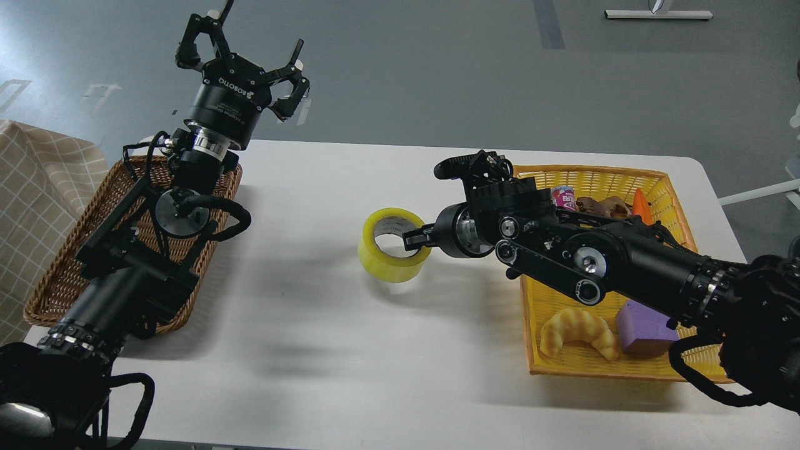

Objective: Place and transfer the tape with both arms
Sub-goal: 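Lower the tape onto the table center and open the right gripper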

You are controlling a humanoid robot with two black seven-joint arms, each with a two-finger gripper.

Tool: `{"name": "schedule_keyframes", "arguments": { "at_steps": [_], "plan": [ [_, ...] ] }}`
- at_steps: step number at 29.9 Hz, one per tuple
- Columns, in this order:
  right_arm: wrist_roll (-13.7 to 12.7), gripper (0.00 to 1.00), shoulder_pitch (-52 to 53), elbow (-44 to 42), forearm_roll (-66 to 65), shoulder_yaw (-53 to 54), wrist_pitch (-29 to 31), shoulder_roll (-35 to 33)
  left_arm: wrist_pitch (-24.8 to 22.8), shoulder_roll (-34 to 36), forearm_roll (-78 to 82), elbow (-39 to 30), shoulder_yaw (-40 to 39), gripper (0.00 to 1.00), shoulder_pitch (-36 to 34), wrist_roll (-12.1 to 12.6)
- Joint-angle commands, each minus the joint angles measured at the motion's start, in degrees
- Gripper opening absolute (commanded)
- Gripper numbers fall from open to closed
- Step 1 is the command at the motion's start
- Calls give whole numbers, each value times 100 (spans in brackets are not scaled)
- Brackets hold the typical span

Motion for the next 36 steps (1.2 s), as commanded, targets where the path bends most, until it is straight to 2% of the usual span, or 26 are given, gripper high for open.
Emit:
{"name": "schedule_keyframes", "arguments": {
  "at_steps": [1,13,17,18,23,24,28,33,36],
  "plan": [
    [-1,0,-7,-14,0,-56,0,0,0,2,0,1,1,98,-5,1],
    [-1,0,-7,-66,-18,-513,0,0,0,11,0,-131,-8,98,4,1],
    [-1,4,2,-66,-18,-548,0,0,0,2,0,-131,-8,98,4,1],
    [-1,8,2,-66,-18,-548,0,0,0,2,0,-131,-8,98,4,1],
    [-1,14,-7,-102,-18,-548,0,0,0,11,0,-131,-8,98,4,1],
    [-1,21,-7,-102,-27,-548,0,0,0,11,0,-131,-8,98,4,1],
    [-1,37,-7,-102,-18,-548,0,0,0,11,0,-131,-8,98,4,1],
    [-1,43,-7,-102,-18,-548,0,0,0,11,0,-131,-8,98,4,1],
    [-1,58,2,-102,-18,-522,0,0,0,11,0,-131,-8,98,4,1]
  ]
}}
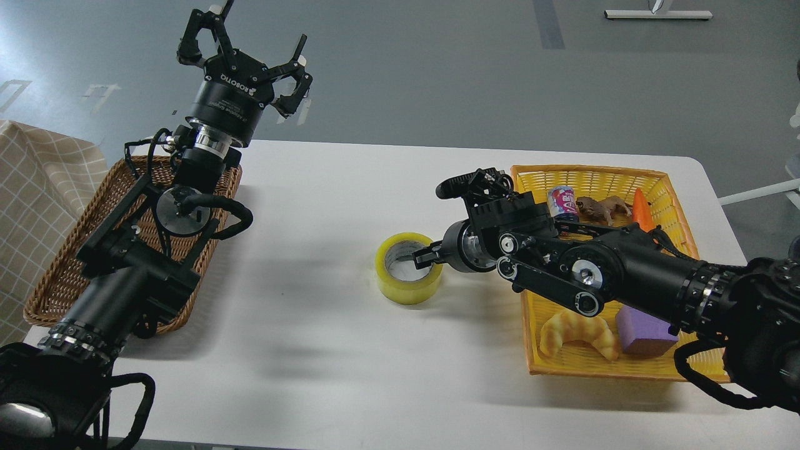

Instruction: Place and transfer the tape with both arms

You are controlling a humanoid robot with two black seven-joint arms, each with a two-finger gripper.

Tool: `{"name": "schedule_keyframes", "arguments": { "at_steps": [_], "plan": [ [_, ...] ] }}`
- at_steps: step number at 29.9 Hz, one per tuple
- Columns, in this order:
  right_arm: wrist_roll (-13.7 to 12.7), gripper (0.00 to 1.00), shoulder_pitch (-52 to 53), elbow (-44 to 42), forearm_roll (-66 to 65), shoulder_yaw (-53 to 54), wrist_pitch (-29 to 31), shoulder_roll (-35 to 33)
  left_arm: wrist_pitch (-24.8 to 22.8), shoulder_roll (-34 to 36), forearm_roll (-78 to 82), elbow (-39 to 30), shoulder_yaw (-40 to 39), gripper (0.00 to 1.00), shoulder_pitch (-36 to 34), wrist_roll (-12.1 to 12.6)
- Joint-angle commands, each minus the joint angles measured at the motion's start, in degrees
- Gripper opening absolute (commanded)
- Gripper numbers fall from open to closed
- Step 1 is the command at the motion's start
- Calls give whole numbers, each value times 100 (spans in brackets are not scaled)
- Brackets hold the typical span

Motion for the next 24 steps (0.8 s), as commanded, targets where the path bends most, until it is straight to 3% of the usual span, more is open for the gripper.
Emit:
{"name": "schedule_keyframes", "arguments": {
  "at_steps": [1,2,3,13,24],
  "plan": [
    [0,71,13,1,10,62,0,0,0,-9,0,0,1,98,0,0],
    [-9,92,22,1,10,71,0,0,0,-9,0,0,1,98,0,0],
    [-17,98,31,9,19,97,0,0,0,-9,0,0,1,98,0,0],
    [-70,100,277,597,36,519,0,-9,0,-18,0,0,18,98,9,1],
    [-61,100,242,2099,537,1582,0,-1844,0,87,0,0,36,98,70,44]
  ]
}}
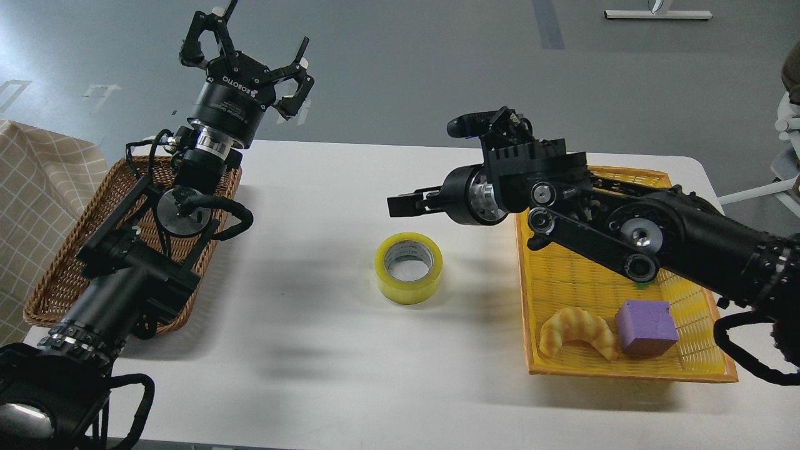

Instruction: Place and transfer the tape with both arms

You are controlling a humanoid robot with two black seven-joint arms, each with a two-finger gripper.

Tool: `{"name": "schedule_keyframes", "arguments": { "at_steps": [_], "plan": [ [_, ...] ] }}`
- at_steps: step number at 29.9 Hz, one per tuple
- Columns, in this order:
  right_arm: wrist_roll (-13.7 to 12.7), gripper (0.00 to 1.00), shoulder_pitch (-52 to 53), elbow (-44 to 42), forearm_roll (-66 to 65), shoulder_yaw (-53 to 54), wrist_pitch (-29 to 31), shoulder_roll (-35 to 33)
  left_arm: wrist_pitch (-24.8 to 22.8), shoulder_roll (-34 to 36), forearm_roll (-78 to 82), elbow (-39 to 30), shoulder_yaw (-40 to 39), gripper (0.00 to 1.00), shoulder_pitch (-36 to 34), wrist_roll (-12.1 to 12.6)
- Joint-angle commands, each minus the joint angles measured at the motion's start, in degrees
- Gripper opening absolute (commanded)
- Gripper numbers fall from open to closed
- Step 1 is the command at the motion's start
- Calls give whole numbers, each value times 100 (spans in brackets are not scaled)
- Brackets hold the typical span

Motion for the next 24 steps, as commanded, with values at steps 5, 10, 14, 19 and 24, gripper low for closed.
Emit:
{"name": "schedule_keyframes", "arguments": {
  "at_steps": [5,10,14,19,24],
  "plan": [
    [55,100,-507,927,61,1041,1,-1043,0,113,0,9,7,98,38,30],
    [82,100,-1105,1166,69,2342,1,-1158,0,183,0,0,7,98,38,30],
    [274,100,-1728,1315,69,3756,1,-1106,0,219,0,9,7,98,20,39],
    [951,100,-2292,1403,69,4787,1,-1088,0,254,0,9,7,98,20,39],
    [1777,100,-2547,1342,78,5481,1,-1088,0,307,9,0,7,98,20,39]
  ]
}}
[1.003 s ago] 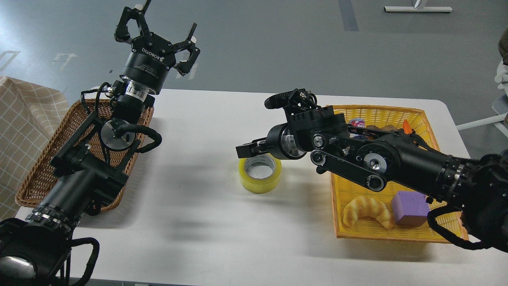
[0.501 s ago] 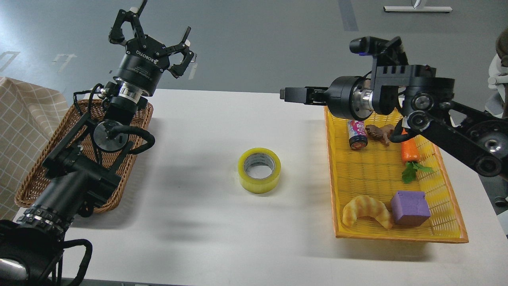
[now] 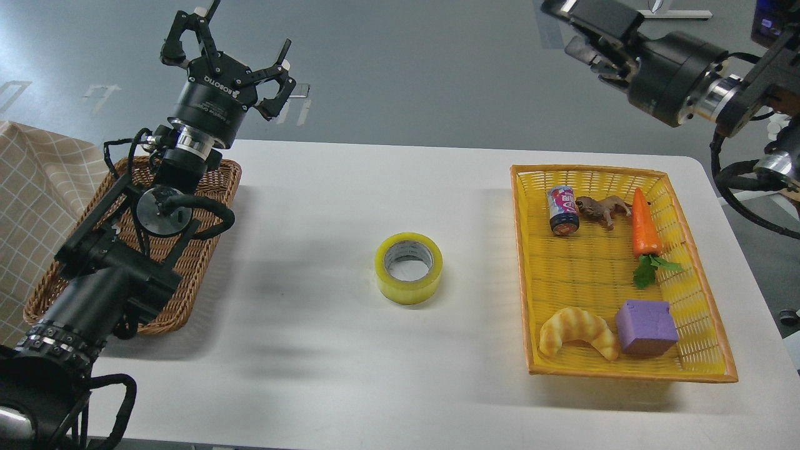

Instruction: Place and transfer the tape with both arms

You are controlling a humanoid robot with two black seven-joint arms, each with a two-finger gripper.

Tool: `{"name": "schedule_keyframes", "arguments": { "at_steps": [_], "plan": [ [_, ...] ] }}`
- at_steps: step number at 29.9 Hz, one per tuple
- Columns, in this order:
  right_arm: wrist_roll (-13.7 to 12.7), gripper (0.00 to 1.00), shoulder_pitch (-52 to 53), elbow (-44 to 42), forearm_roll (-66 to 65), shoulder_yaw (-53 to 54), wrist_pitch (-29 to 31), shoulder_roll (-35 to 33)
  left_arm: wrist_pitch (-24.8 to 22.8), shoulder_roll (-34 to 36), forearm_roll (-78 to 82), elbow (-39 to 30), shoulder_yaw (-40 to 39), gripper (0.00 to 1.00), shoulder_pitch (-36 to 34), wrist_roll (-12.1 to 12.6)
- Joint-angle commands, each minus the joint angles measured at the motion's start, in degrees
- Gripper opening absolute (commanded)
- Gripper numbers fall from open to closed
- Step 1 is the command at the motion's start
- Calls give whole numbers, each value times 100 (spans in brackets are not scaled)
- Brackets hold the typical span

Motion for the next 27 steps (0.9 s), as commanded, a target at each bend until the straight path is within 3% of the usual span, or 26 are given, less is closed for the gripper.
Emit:
{"name": "schedule_keyframes", "arguments": {
  "at_steps": [1,2,4,6,13,24,27],
  "plan": [
    [722,100,-246,-62,0,635,0,2,0,25,-5,-8,1,98,-1,0],
    [960,100,-369,-71,9,889,0,2,0,43,4,-8,1,98,8,-9],
    [1172,100,-501,-89,18,1250,0,81,0,61,4,-8,1,98,8,0],
    [1217,100,-554,-150,79,1453,0,265,0,87,-5,-8,1,98,17,-9],
    [1199,100,-721,-940,737,2622,0,1328,0,166,4,1,10,98,34,0],
    [1129,100,-924,-2004,3066,2632,0,1417,0,201,4,1,10,98,69,9],
    [963,100,-933,-2215,3785,2545,0,1426,0,201,13,10,10,98,69,9]
  ]
}}
